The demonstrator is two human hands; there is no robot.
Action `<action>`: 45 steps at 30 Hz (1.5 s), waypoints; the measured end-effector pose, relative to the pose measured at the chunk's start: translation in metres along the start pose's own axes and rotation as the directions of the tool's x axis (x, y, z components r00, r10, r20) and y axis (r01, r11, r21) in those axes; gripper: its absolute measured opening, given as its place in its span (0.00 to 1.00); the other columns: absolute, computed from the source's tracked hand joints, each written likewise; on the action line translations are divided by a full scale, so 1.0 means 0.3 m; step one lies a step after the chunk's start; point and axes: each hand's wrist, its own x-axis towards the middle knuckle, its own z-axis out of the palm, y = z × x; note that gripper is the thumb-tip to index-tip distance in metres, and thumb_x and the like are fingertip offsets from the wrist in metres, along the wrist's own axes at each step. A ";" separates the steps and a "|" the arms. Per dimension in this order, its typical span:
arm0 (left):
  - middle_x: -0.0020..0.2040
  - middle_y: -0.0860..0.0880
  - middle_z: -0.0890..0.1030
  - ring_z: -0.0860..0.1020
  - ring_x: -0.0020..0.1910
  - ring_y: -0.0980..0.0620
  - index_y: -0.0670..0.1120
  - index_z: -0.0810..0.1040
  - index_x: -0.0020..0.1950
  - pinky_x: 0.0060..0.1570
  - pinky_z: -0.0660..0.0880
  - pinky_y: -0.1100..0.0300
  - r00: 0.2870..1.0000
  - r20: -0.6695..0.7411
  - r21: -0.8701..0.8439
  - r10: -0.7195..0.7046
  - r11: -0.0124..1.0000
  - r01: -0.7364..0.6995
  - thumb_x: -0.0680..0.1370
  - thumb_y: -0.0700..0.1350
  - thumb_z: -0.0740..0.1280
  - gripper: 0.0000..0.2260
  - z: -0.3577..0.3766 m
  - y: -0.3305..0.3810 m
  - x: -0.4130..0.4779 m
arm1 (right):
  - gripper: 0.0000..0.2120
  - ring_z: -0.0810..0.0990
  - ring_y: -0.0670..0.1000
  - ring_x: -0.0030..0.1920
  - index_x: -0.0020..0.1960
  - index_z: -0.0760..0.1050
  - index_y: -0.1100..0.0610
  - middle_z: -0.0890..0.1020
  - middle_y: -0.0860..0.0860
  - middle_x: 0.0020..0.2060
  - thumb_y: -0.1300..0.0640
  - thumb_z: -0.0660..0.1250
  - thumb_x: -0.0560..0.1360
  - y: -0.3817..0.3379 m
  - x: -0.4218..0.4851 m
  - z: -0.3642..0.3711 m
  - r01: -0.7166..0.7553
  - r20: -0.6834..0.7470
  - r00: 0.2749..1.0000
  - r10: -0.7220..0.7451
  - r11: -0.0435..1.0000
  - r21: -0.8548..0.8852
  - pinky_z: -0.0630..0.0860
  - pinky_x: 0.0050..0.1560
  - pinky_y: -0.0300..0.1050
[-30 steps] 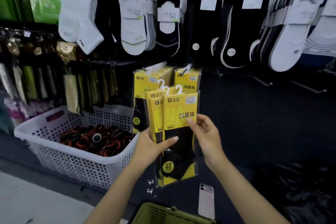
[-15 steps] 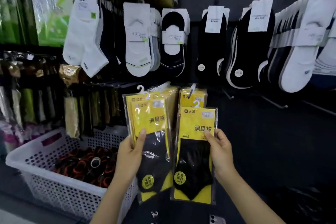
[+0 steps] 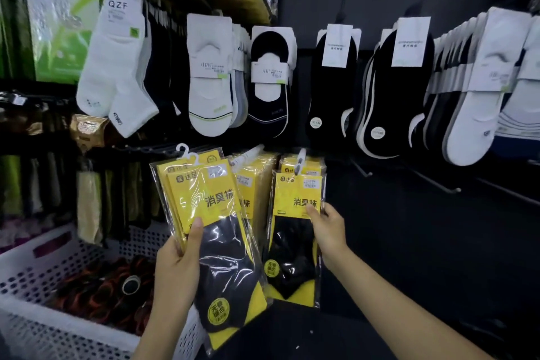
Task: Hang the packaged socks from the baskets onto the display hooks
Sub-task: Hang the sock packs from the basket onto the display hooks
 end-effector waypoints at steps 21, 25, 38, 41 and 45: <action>0.33 0.42 0.79 0.76 0.34 0.51 0.35 0.78 0.39 0.37 0.72 0.57 0.974 0.208 -0.105 -0.089 0.988 0.112 0.63 0.64 0.70 0.29 0.084 -0.023 -0.061 | 0.14 0.83 0.47 0.50 0.55 0.77 0.52 0.85 0.49 0.50 0.46 0.67 0.73 -0.079 -0.214 0.078 0.065 0.378 0.923 -0.074 0.997 0.037 0.79 0.50 0.39; 0.28 0.47 0.80 0.77 0.27 0.52 0.44 0.77 0.29 0.31 0.72 0.61 0.979 0.198 -0.052 -0.056 0.996 0.068 0.64 0.64 0.68 0.22 0.080 -0.009 -0.070 | 0.12 0.83 0.46 0.52 0.58 0.77 0.52 0.84 0.49 0.52 0.56 0.69 0.74 -0.088 -0.249 0.075 0.076 0.353 0.929 -0.114 0.990 0.121 0.79 0.53 0.40; 0.19 0.54 0.58 0.58 0.18 0.57 0.47 0.56 0.29 0.18 0.55 0.69 0.992 0.009 0.088 0.130 0.988 -0.130 0.77 0.57 0.58 0.22 -0.018 -0.003 0.012 | 0.07 0.83 0.49 0.51 0.53 0.77 0.54 0.84 0.51 0.49 0.61 0.61 0.80 -0.090 -0.130 -0.081 0.117 0.083 0.989 -0.125 0.989 0.090 0.78 0.50 0.40; 0.19 0.55 0.58 0.59 0.19 0.58 0.43 0.61 0.28 0.18 0.56 0.69 0.994 -0.002 0.105 0.111 0.988 -0.110 0.78 0.55 0.59 0.24 -0.016 -0.012 0.023 | 0.08 0.83 0.48 0.50 0.52 0.77 0.51 0.84 0.50 0.50 0.61 0.61 0.80 -0.100 -0.083 -0.057 0.149 0.132 0.980 -0.151 0.989 0.022 0.78 0.53 0.43; 0.18 0.55 0.57 0.56 0.17 0.58 0.48 0.56 0.27 0.18 0.53 0.70 0.993 0.009 0.068 0.118 0.991 -0.118 0.77 0.57 0.59 0.23 -0.009 -0.007 0.022 | 0.08 0.83 0.51 0.50 0.55 0.77 0.56 0.84 0.52 0.49 0.60 0.61 0.80 -0.076 -0.007 -0.018 0.078 0.090 0.993 -0.075 0.996 -0.031 0.79 0.52 0.46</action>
